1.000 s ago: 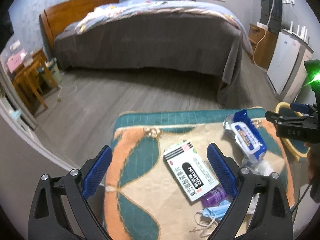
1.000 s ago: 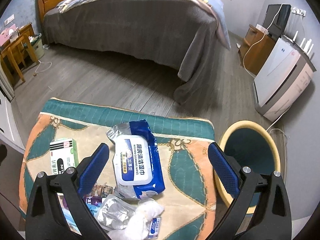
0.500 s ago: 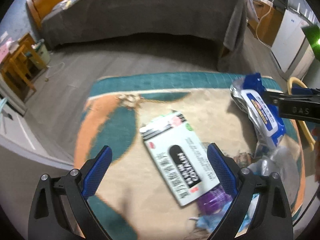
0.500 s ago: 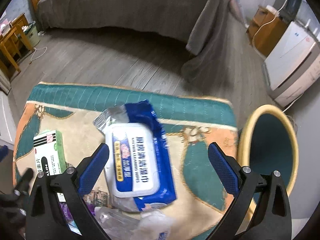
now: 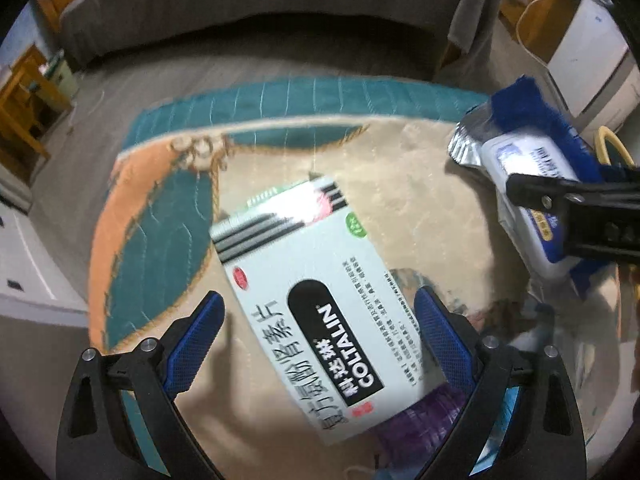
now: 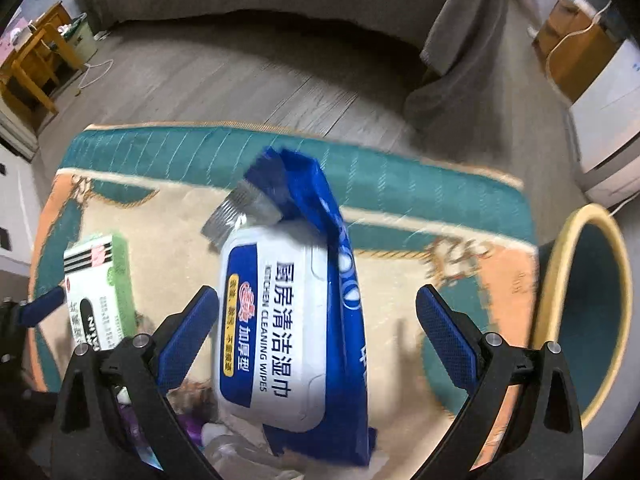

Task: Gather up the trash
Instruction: 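Grasp the white medicine box with the left tool while the right tool grasps the blue wet-wipes pack, then carry the wipes pack over the bin with the right tool while the left tool carries the medicine box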

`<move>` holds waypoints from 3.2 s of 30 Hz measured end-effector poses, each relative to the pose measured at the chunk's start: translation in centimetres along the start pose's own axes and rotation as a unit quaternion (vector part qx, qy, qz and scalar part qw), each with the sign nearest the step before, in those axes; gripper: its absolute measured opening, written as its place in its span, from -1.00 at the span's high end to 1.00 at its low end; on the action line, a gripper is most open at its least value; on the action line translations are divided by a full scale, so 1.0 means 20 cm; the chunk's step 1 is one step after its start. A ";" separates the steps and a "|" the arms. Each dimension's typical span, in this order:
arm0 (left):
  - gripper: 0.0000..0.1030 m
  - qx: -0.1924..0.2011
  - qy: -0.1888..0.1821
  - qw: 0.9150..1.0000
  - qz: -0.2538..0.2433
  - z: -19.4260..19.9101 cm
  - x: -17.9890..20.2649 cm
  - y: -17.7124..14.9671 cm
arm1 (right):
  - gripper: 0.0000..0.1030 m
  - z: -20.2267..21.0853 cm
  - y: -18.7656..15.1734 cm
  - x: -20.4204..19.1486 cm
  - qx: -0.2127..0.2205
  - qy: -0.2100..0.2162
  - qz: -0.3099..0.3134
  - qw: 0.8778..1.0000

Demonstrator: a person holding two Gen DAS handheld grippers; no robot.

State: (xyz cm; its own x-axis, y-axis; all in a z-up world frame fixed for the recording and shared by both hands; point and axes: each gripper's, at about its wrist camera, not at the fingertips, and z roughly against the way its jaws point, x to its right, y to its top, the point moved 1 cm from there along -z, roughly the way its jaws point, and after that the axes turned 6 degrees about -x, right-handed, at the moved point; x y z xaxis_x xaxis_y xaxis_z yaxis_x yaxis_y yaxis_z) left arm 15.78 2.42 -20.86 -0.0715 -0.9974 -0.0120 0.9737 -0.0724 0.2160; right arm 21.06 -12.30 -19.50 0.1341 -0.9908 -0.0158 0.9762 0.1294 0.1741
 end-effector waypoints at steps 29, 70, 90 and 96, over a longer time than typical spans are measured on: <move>-0.41 0.044 0.015 0.999 -0.023 0.22 -0.04 -0.15 | -0.27 0.36 -0.06 0.01 0.066 0.060 -0.009 0.996; -0.42 0.200 -0.018 0.962 -0.187 0.75 1.01 -0.11 | -0.27 0.74 -0.43 1.02 0.158 0.021 -0.169 0.973; -0.42 0.130 -0.090 0.949 -0.272 0.50 1.56 -0.01 | -0.28 0.50 -0.59 1.49 0.115 0.010 -0.292 0.949; -0.43 0.127 -0.084 0.945 -0.291 0.42 1.68 0.05 | -0.32 0.47 -0.60 1.54 0.113 0.011 -0.308 0.945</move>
State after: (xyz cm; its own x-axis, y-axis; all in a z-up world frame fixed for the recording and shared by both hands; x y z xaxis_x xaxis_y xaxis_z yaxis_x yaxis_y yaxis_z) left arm 12.52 -31.03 -12.95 -0.6321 -0.7733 -0.0496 0.6781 -0.5831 0.4475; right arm 11.89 -44.72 -12.75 -0.4409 -0.8746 -0.2017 0.8094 -0.4845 0.3317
